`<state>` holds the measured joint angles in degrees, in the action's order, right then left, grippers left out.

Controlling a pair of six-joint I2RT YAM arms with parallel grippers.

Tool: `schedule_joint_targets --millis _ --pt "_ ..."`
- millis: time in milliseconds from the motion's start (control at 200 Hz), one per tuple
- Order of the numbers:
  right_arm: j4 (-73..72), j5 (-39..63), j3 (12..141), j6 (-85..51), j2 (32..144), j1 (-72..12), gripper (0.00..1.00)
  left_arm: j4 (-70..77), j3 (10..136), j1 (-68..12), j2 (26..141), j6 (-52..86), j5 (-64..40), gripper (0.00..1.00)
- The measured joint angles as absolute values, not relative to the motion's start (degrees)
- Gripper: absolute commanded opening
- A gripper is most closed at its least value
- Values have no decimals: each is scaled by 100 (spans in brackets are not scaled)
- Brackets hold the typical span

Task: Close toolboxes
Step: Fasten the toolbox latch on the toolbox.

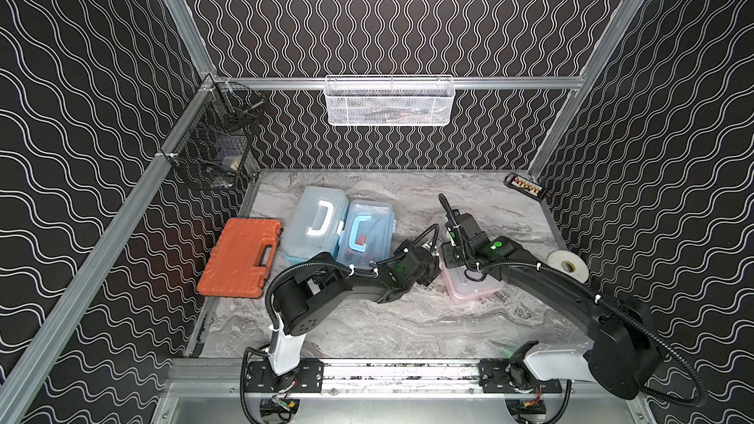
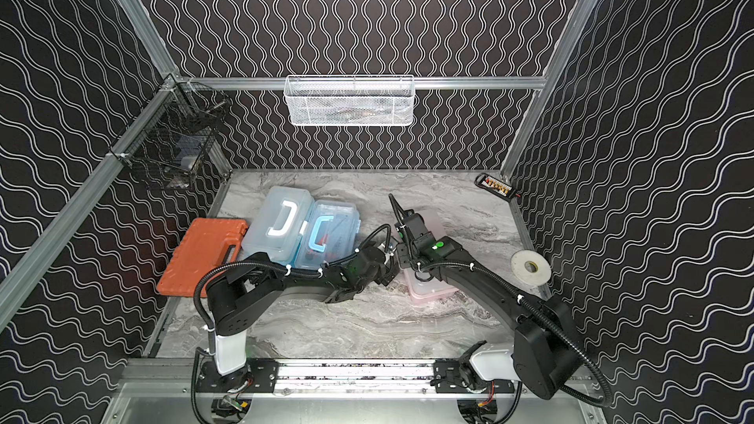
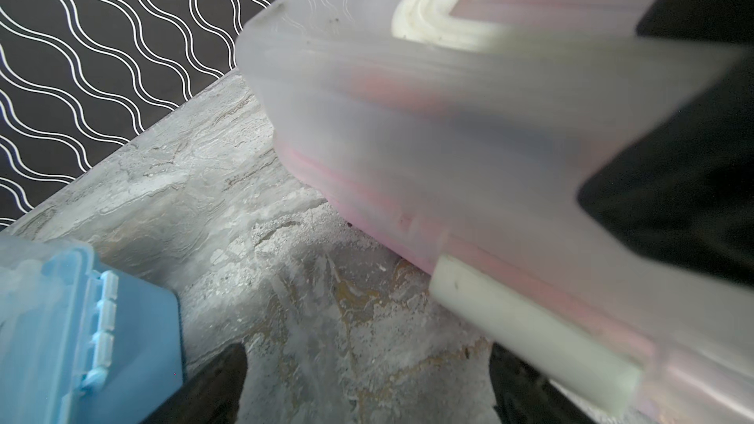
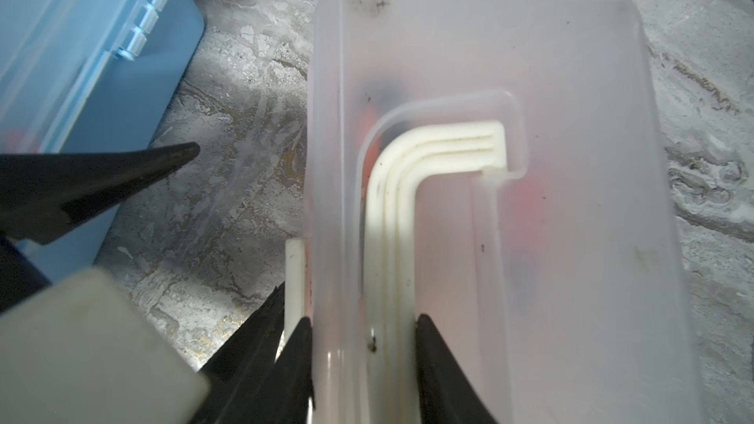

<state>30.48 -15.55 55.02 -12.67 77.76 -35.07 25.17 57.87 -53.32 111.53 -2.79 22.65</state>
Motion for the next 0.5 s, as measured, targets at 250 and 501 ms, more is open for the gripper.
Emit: schedule_joint_targets --millis 250,501 --pt "2921 -1553 5435 -1422 7780 -3496 41 2410 5850 -5347 11214 -176 2226 97" --pt "2799 -1553 5334 -1549 7738 -3492 41 1933 5924 -5349 10855 -174 2276 97"
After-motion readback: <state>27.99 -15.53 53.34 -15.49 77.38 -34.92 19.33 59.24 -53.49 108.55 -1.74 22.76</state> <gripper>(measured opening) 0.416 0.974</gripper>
